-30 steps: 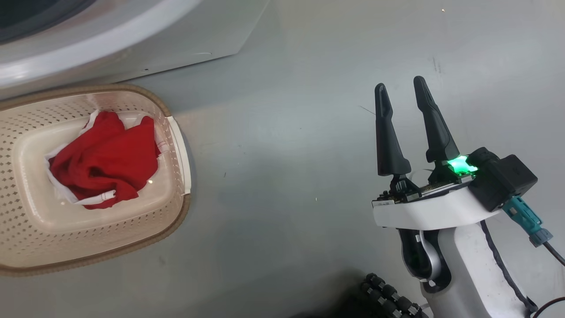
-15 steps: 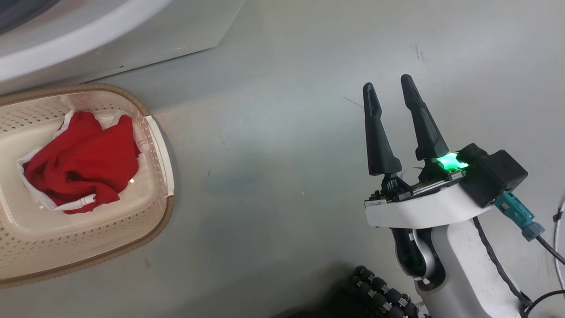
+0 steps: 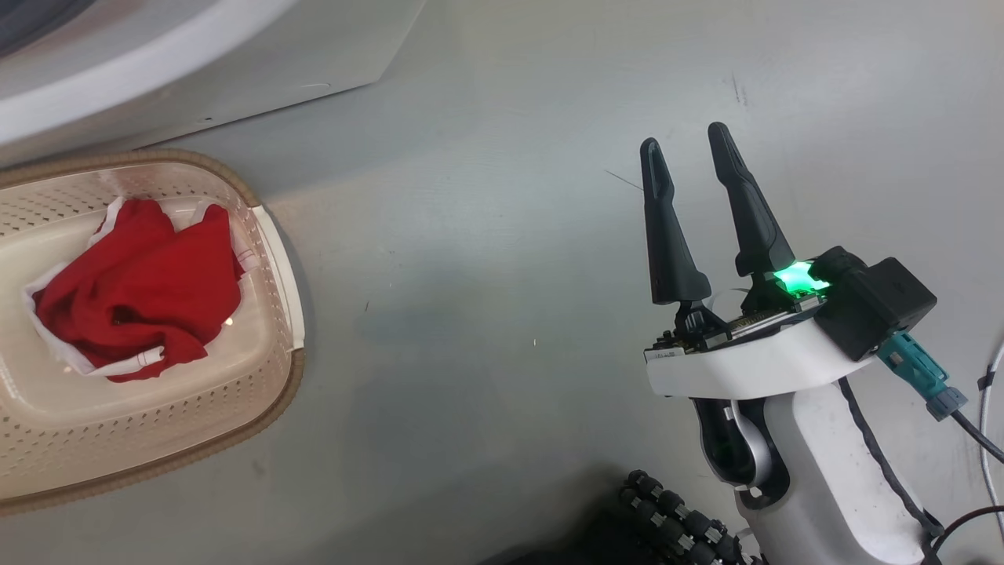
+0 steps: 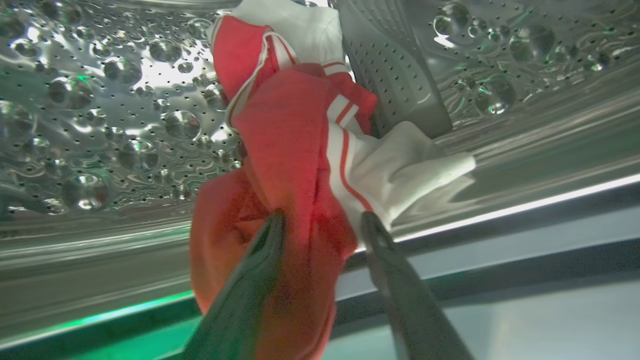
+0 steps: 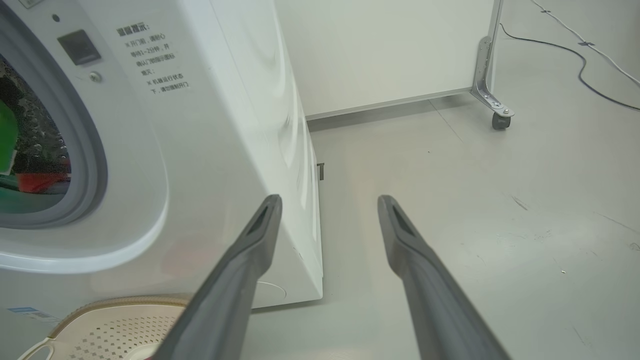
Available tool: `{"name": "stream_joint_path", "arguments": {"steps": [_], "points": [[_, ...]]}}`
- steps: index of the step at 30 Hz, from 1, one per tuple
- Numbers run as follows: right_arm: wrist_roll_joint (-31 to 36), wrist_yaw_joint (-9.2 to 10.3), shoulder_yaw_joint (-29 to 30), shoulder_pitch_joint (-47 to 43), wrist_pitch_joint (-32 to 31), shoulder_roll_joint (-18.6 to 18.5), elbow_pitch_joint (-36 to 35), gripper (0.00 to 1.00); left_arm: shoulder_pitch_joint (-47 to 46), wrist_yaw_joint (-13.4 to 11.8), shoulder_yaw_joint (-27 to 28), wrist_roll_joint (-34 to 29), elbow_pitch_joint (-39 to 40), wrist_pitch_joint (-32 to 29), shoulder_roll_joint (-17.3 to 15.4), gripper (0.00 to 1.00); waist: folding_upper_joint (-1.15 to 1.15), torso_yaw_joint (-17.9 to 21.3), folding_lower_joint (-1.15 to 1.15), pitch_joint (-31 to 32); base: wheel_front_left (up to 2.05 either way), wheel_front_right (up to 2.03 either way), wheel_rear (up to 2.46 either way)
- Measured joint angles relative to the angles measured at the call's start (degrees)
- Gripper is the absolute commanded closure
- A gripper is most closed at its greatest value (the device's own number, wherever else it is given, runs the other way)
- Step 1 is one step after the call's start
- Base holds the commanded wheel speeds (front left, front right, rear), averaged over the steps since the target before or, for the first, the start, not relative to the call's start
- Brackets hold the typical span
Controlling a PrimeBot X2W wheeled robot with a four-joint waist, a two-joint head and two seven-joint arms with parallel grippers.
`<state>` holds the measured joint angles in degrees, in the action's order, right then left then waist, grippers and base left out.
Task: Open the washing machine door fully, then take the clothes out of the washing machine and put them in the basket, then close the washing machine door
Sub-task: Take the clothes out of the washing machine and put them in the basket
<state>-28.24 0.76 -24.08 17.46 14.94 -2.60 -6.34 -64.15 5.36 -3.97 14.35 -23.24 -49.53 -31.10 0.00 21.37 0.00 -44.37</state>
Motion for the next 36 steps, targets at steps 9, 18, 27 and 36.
{"name": "stream_joint_path", "arguments": {"steps": [9, 18, 27, 36], "points": [[0.0, 0.47, 0.0, 0.3, 0.0, 0.0, 0.1, 0.00, -0.8, 0.0, -0.5, 0.0, 0.3, -1.3, 0.0, 1.00, 0.00, -0.2, 0.00, -0.1, 0.00, 0.00, 0.00], [0.5, 0.49, 1.2, 1.0, 0.0, 0.0, 0.3, 0.00, -0.8, 0.0, 0.0, 0.9, 2.3, 3.6, 2.4, 1.00, 0.00, -1.2, 0.00, 0.3, 0.00, 0.00, 0.00], [2.2, 0.47, 1.7, 1.3, 0.0, 0.0, 0.7, 0.00, 0.8, -0.9, 3.2, 3.2, 4.6, 11.9, 5.3, 1.00, 0.00, -2.8, 0.00, 1.1, 0.00, 0.00, 0.00], [4.0, 0.37, 2.7, 1.4, 0.0, 0.0, 1.4, 0.00, 6.2, -1.5, 4.1, 4.8, 6.5, 19.9, 9.1, 1.00, 0.00, -4.4, 0.00, 2.5, 0.00, 0.00, 0.00]]}}
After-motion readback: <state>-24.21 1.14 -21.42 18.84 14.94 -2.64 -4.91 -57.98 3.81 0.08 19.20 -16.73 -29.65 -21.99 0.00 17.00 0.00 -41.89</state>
